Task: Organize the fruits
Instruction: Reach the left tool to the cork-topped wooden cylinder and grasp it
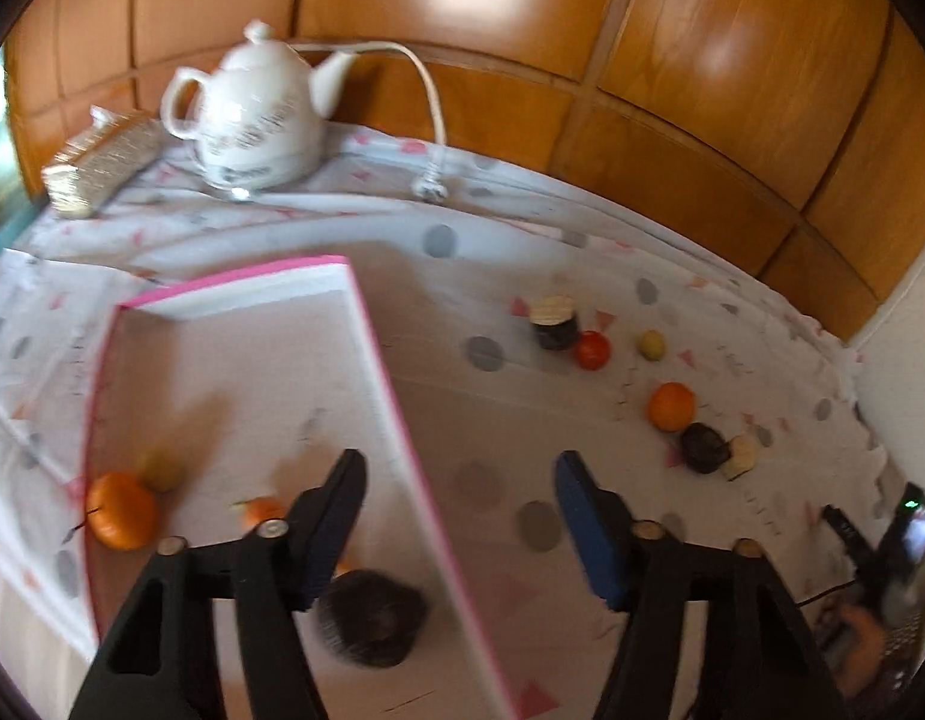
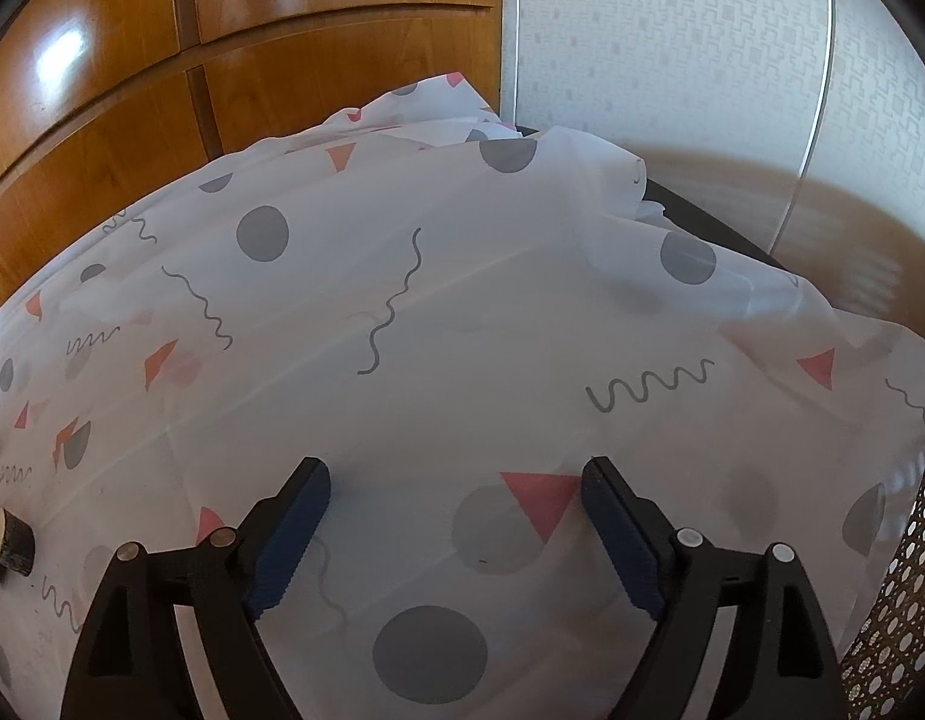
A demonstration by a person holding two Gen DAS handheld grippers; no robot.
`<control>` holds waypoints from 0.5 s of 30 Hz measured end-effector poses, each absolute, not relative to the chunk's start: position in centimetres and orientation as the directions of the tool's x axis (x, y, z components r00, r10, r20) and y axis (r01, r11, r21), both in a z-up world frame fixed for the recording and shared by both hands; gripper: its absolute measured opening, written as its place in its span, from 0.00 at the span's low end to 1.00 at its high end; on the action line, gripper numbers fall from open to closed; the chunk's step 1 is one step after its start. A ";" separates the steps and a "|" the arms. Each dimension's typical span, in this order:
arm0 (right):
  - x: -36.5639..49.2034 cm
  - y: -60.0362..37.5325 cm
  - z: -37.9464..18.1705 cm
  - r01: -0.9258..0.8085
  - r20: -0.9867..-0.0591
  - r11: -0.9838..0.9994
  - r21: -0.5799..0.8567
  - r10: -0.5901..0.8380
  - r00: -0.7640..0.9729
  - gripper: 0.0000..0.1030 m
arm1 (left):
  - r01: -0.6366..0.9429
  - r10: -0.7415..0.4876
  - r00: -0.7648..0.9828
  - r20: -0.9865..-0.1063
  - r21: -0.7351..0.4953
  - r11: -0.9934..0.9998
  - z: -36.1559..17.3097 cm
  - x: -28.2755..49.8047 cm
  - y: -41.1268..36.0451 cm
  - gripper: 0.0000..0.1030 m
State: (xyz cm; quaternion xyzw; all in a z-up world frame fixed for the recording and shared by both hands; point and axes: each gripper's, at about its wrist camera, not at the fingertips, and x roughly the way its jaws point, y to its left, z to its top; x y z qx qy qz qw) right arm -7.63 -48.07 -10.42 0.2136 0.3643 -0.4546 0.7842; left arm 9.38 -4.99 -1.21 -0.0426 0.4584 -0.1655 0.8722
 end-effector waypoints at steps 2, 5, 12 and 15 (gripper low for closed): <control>-7.6 -48.1 -10.4 0.868 -0.765 0.496 0.003 -0.558 0.321 0.85 | 0.259 -0.362 0.497 -0.789 -0.263 0.929 -1.4 10.3 -5.8 0.55; -7.6 -48.1 -10.4 0.868 -0.765 0.496 0.004 -0.558 0.322 0.86 | 0.278 -0.383 0.483 -0.788 -0.277 0.920 -1.5 11.6 -7.5 0.54; -7.6 -48.1 -10.5 0.867 -0.764 0.498 0.007 -0.556 0.326 0.87 | 0.254 -0.387 0.442 -0.809 -0.301 0.919 -2.5 15.9 -10.5 0.54; -7.6 -48.1 -10.5 0.867 -0.765 0.499 0.008 -0.555 0.327 0.88 | 0.225 -0.403 0.413 -0.817 -0.337 0.914 -3.3 17.5 -11.2 0.54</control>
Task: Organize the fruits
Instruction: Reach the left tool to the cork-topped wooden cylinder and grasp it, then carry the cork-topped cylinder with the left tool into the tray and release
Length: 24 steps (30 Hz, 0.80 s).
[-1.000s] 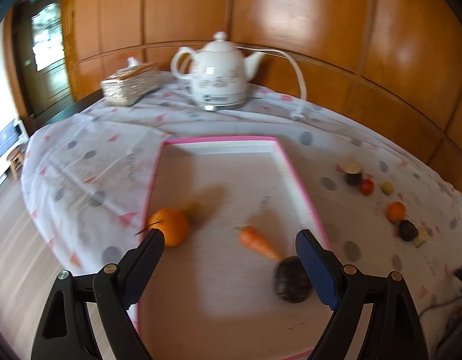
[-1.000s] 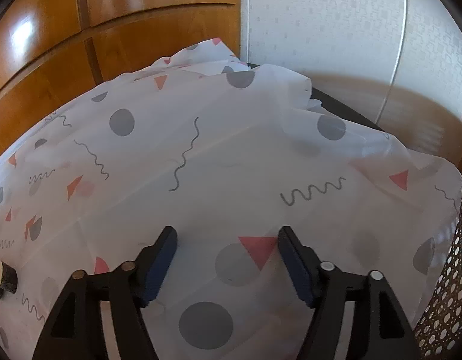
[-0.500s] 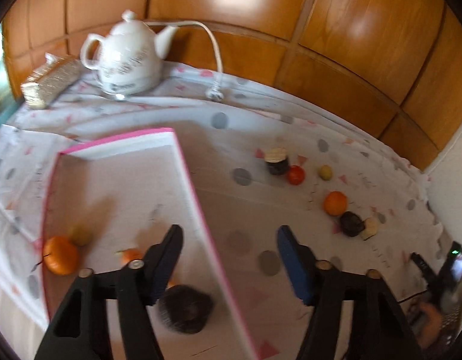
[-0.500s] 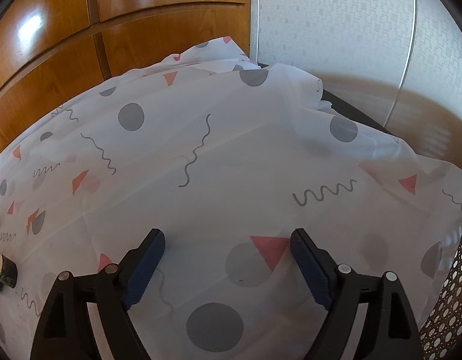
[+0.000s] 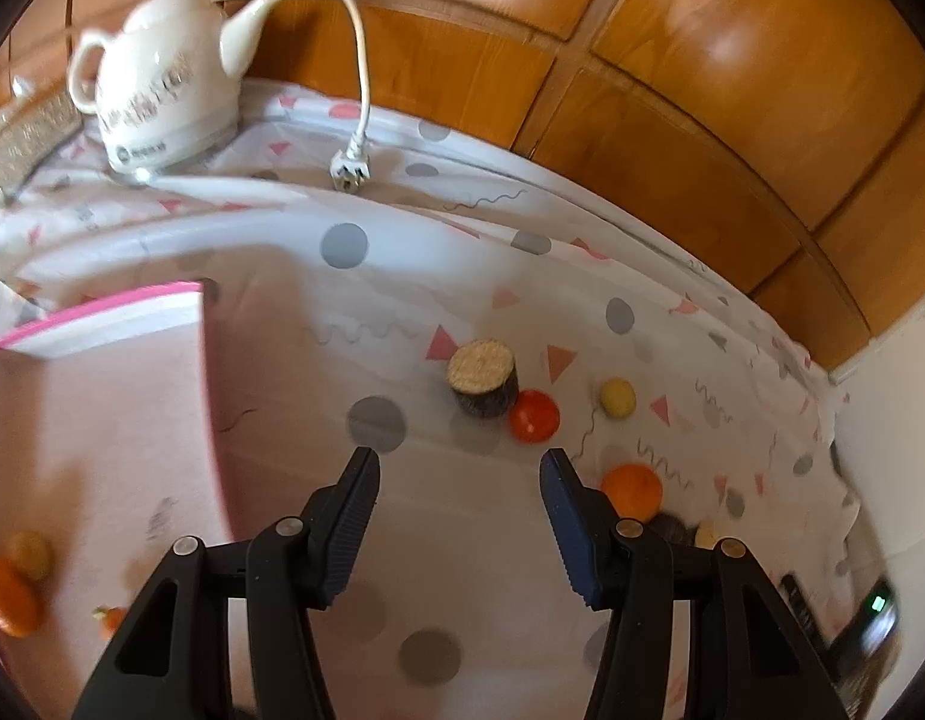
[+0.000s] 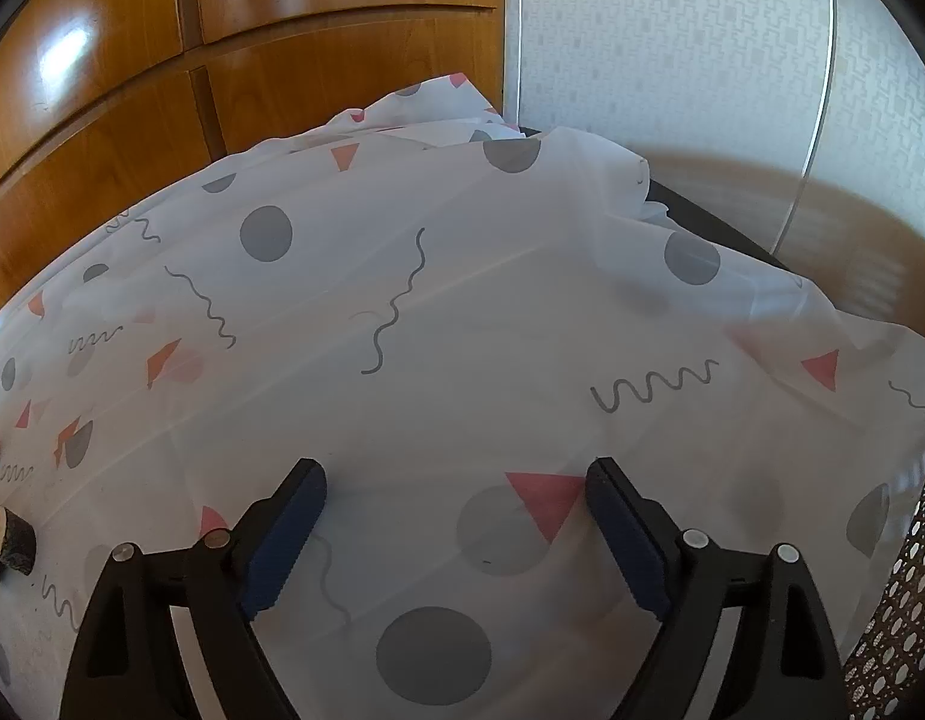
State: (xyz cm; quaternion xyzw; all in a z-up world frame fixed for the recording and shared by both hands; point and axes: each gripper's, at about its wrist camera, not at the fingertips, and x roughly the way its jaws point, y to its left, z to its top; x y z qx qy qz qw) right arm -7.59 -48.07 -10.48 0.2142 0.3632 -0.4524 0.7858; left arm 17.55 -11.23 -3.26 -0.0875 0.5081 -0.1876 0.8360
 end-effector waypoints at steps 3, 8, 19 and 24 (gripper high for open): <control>-7.5 -48.1 -10.5 0.866 -0.765 0.500 0.007 -0.555 0.327 0.88 | 0.179 -0.435 0.380 -0.816 -0.396 0.901 -4.3 19.6 -12.1 0.54; -7.5 -48.1 -10.6 0.866 -0.764 0.499 0.008 -0.556 0.327 0.89 | 0.093 -0.469 0.360 -0.807 -0.469 0.878 -6.1 22.3 -13.0 0.65; -7.4 -48.0 -10.6 0.866 -0.764 0.500 0.008 -0.556 0.328 0.91 | 0.117 -0.390 0.360 -0.848 -0.374 0.920 -7.5 23.2 -14.9 0.35; -7.5 -48.0 -10.6 0.866 -0.763 0.501 0.009 -0.556 0.329 0.91 | 0.195 -0.374 0.424 -0.825 -0.320 0.927 -5.5 19.6 -14.4 0.35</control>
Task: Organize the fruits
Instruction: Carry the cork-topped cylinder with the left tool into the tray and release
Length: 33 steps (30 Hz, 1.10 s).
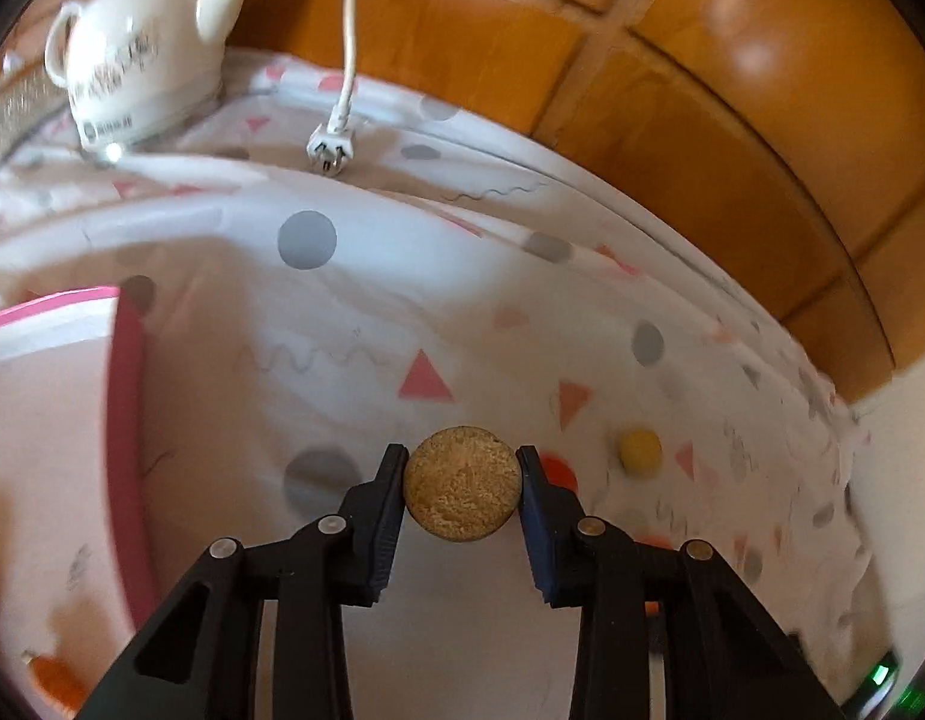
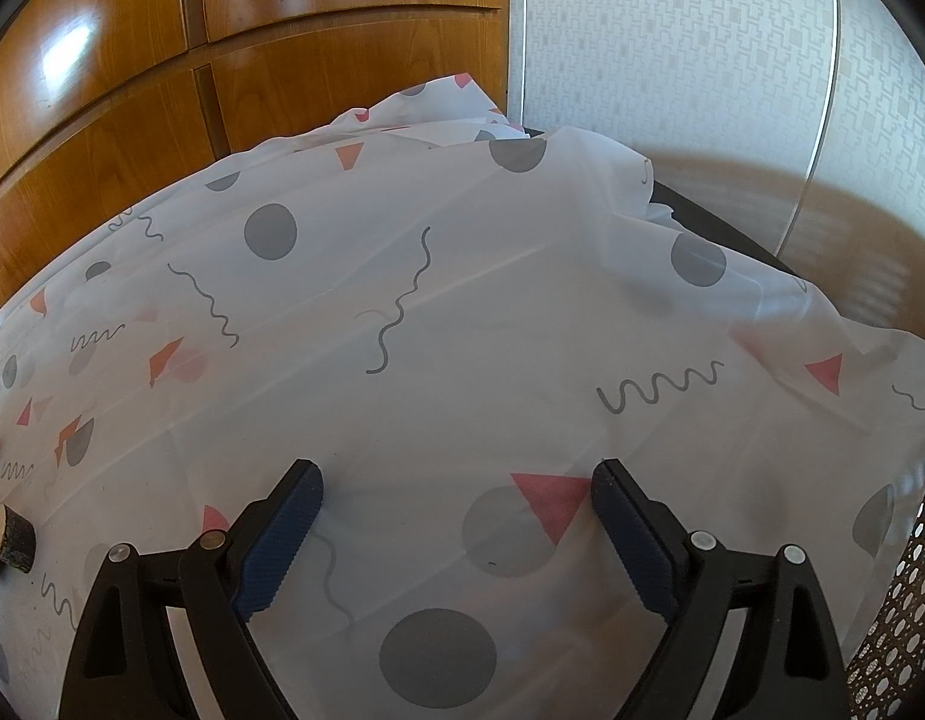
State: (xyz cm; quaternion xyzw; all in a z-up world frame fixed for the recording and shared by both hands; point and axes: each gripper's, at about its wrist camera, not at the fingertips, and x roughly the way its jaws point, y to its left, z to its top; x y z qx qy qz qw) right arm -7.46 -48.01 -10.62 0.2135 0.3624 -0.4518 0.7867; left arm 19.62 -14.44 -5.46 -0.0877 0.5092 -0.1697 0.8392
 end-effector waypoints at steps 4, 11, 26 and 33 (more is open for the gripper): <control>-7.5 -48.0 -10.7 0.865 -0.763 0.501 0.010 -0.555 0.331 0.91 | 0.297 -0.353 0.424 -0.834 -0.240 0.924 -5.1 14.5 -15.0 0.35; -7.5 -48.3 -10.8 0.861 -0.765 0.508 0.023 -0.545 0.342 0.93 | 0.415 -0.294 0.448 -0.844 -0.095 0.905 -8.1 8.1 -16.9 0.35; -7.3 -48.4 -10.9 0.855 -0.771 0.518 0.021 -0.536 0.344 0.96 | 0.441 -0.288 0.546 -0.787 -0.023 0.897 -8.8 6.7 -17.2 0.35; -7.0 -48.4 -11.0 0.849 -0.774 0.528 0.020 -0.530 0.347 0.99 | 0.447 -0.292 0.533 -0.794 -0.029 0.894 -8.3 6.1 -16.9 0.35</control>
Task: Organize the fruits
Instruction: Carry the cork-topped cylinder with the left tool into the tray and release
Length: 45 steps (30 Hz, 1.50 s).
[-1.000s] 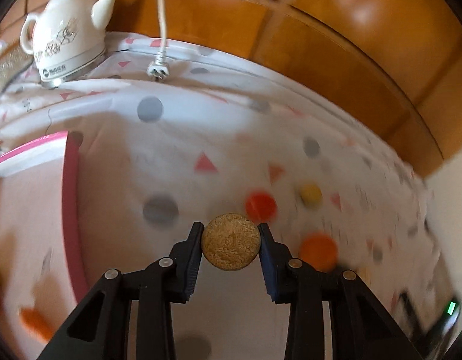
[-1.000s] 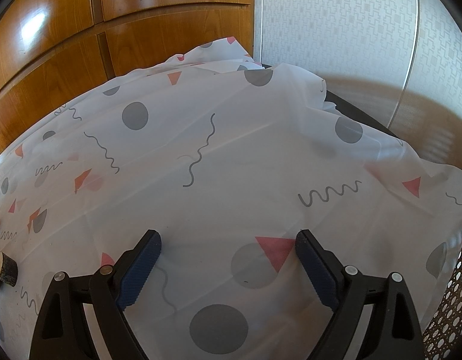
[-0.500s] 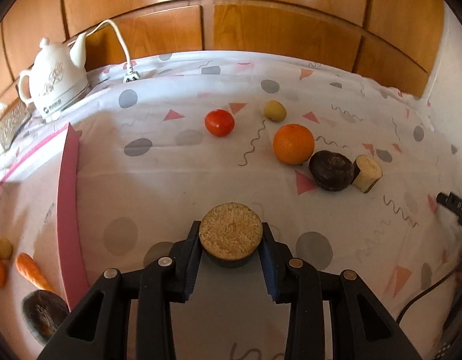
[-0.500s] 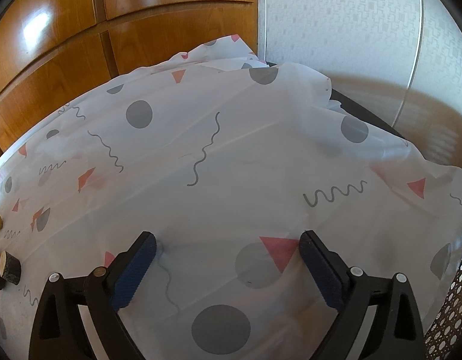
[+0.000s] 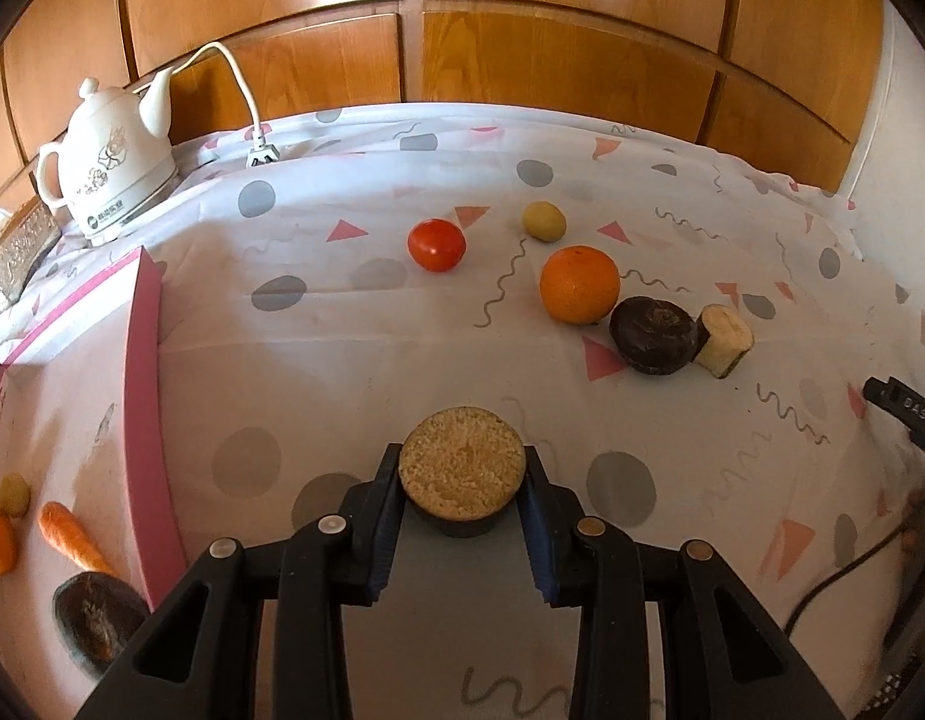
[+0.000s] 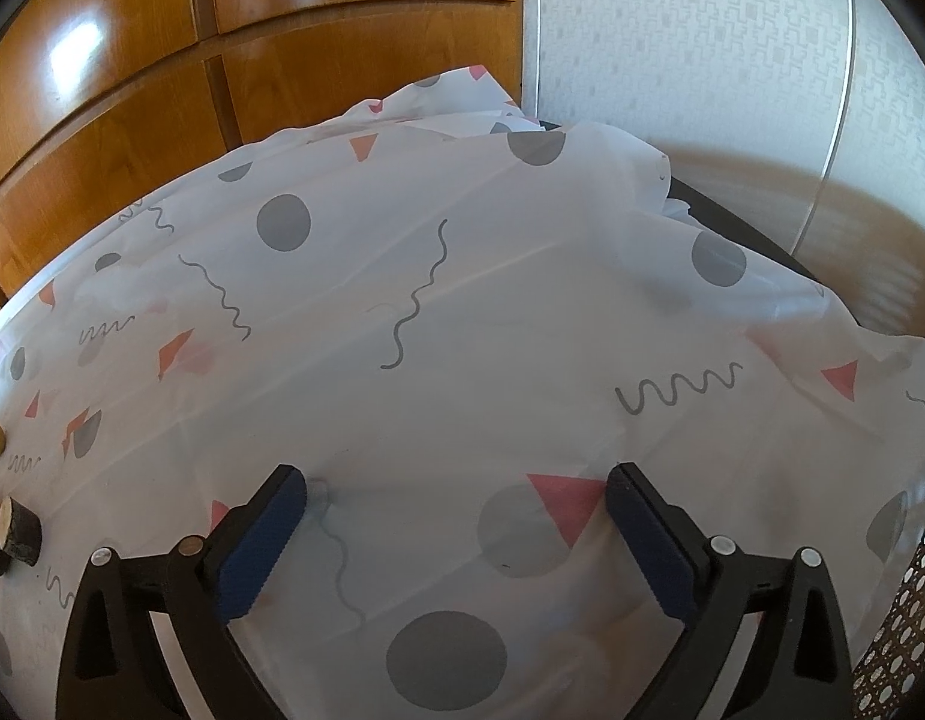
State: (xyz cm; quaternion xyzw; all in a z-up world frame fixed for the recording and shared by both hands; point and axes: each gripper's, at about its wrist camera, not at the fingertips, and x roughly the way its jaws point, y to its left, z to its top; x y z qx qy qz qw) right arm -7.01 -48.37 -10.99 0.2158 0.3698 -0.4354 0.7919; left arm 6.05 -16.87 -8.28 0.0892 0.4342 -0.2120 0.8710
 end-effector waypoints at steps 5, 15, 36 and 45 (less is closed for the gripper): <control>-7.0 -48.3 -11.1 0.849 -0.772 0.528 0.021 -0.531 0.349 0.99 | 0.431 -0.302 0.531 -0.792 -0.055 0.901 -7.5 5.2 -15.7 0.35; -7.1 -48.1 -11.0 0.849 -0.770 0.528 0.024 -0.532 0.352 0.99 | 0.394 -0.332 0.612 -0.718 -0.087 0.915 -3.1 4.1 -12.7 0.35; -7.2 -48.1 -11.1 0.849 -0.770 0.527 0.023 -0.533 0.351 0.99 | -0.021 -0.116 0.678 -0.725 -0.177 0.984 -2.7 9.8 1.9 0.35; -7.3 -48.1 -11.0 0.849 -0.770 0.528 0.023 -0.533 0.352 0.99 | -0.080 -0.064 0.671 -0.739 -0.158 0.984 -4.3 11.3 5.0 0.44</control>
